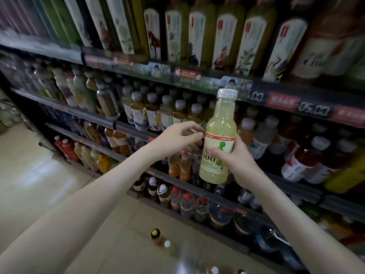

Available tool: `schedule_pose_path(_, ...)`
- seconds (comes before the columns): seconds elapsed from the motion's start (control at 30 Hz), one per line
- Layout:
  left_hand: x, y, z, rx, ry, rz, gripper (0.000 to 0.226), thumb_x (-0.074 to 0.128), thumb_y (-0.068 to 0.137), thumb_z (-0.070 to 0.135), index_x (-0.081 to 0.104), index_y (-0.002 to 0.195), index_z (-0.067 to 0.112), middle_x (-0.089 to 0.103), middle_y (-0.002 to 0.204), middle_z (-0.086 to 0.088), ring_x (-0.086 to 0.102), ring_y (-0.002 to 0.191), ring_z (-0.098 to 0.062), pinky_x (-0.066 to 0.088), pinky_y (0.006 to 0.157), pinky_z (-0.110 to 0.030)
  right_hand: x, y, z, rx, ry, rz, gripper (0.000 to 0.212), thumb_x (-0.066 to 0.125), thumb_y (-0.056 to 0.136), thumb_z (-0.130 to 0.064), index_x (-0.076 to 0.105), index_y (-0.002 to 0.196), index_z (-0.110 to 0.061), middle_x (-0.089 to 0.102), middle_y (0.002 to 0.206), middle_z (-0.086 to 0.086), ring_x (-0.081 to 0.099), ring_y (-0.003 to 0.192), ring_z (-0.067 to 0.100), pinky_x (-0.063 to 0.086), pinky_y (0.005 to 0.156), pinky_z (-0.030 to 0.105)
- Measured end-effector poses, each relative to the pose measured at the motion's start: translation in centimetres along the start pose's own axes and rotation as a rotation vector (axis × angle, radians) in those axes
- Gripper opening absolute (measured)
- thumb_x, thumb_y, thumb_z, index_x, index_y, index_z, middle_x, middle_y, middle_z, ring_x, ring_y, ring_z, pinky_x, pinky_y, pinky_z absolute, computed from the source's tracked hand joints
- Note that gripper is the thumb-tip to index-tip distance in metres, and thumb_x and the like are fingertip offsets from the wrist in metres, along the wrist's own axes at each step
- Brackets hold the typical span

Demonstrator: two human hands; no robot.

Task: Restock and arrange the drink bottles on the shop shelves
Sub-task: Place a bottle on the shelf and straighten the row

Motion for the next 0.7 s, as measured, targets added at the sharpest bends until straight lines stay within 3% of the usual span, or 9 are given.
schedule_pose_path(0.1,-1.5,2.4,2.3,0.196,0.220,0.166,0.013,0.055,0.095,0.027,0.060,0.107,0.026,0.068,0.092,0.013,0.064,0.082,0.000,0.052,0.071,-0.021,-1.4,0.4,-3.3,-0.122,0.045,0.060,0.065,0.077,0.070,-0.018,0.045,0.126,-0.029,0.068,0.106,-0.009,0.067,0.094,0.005,0.056,0.074,0.023)
schedule_pose_path(0.2,-3.5,4.5,4.6,0.339,0.328,0.310,0.021,0.054,0.095,0.028,0.058,0.116,0.026,0.065,0.095,0.013,0.062,0.080,0.001,0.052,0.072,-0.022,-2.3,1.1,-6.6,-0.266,0.049,0.137,0.075,0.077,0.061,-0.022,0.043,0.127,-0.032,0.068,0.108,-0.011,0.066,0.099,0.006,0.056,0.081,0.026)
schedule_pose_path(0.33,-6.2,7.2,6.6,0.561,0.430,0.482,0.028,0.055,0.094,0.022,0.056,0.122,0.022,0.059,0.103,0.009,0.057,0.089,-0.001,0.049,0.079,-0.020,-3.0,3.0,-9.5,-0.442,0.036,0.257,0.084,0.087,0.059,-0.037,0.046,0.129,-0.014,0.068,0.110,-0.002,0.065,0.103,0.014,0.055,0.080,0.026)
schedule_pose_path(0.4,-7.4,8.8,7.0,0.594,0.448,0.539,0.033,0.056,0.093,0.020,0.054,0.126,0.018,0.055,0.109,0.004,0.054,0.097,-0.006,0.046,0.085,-0.019,-3.4,3.8,-10.3,-0.502,0.002,0.331,0.092,0.088,0.055,-0.041,0.048,0.129,-0.005,0.066,0.117,0.007,0.063,0.109,0.020,0.054,0.089,0.034)
schedule_pose_path(0.5,-8.8,11.2,6.2,0.585,0.530,0.583,0.043,0.058,0.092,0.021,0.049,0.133,0.015,0.050,0.125,-0.004,0.045,0.115,-0.014,0.032,0.095,-0.014,-3.8,4.8,-10.9,-0.563,-0.018,0.445,0.094,0.087,0.050,-0.051,0.053,0.125,-0.004,0.067,0.116,0.004,0.064,0.108,0.018,0.053,0.093,0.035)
schedule_pose_path(0.6,-9.3,13.2,5.0,0.586,0.616,0.568,0.046,0.060,0.090,0.021,0.048,0.133,0.010,0.049,0.128,-0.011,0.044,0.121,-0.024,0.033,0.100,-0.026,-3.9,5.4,-11.6,-0.606,-0.052,0.550,0.106,0.084,0.048,-0.062,0.049,0.129,-0.002,0.062,0.122,0.008,0.061,0.112,0.016,0.052,0.093,0.030)
schedule_pose_path(0.7,-8.5,13.9,4.5,0.684,0.599,0.525,0.042,0.059,0.090,0.020,0.052,0.129,0.008,0.052,0.127,-0.012,0.048,0.119,-0.026,0.041,0.101,-0.037,-4.1,5.6,-11.9,-0.599,-0.097,0.634,0.093,0.087,0.055,-0.046,0.048,0.129,-0.005,0.061,0.123,0.005,0.061,0.111,0.011,0.051,0.089,0.019)
Point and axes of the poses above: each hand's wrist, its own y-axis towards the middle knuckle, its own x-axis out of the palm, z = x × y, the point moved 1 cm from there along y, towards the middle knuckle
